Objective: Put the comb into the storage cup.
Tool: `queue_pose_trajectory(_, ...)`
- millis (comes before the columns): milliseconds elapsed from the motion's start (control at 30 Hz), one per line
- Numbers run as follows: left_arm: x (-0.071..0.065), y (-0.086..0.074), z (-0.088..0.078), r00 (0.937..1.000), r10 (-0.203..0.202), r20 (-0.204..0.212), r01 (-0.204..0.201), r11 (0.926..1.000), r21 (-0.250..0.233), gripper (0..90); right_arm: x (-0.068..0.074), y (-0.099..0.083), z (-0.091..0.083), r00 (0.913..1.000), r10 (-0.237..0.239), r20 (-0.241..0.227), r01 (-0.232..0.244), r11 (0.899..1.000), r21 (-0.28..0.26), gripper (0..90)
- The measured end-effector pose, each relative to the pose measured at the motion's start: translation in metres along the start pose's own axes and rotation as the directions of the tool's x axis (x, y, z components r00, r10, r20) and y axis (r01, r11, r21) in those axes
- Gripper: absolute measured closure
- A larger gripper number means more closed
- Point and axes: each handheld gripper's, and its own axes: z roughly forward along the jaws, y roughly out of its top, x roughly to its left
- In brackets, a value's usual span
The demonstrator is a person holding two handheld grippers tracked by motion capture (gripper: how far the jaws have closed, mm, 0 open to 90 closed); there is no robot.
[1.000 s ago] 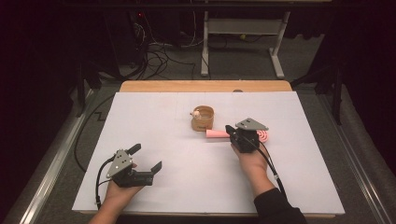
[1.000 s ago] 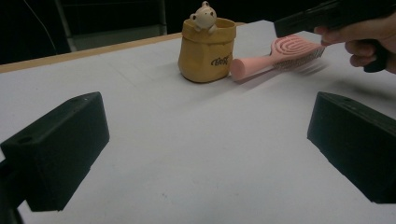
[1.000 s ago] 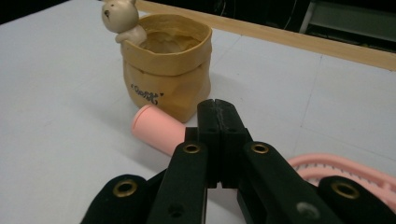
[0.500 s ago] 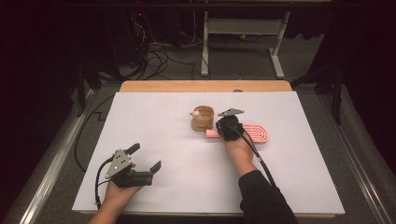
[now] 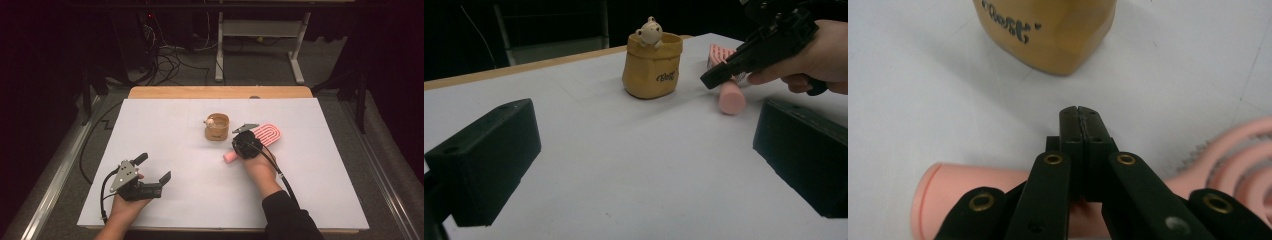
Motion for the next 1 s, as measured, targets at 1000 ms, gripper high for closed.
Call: queue_pose_trajectory(1000,-0.002,0.001,0.001,1.0000,-0.002,-0.004,0.002,1.0000,0.007,0.0,-0.021,-0.037,-0.053,0.9969,-0.073,-0.029,0.073,0.997,0.017,90.0)
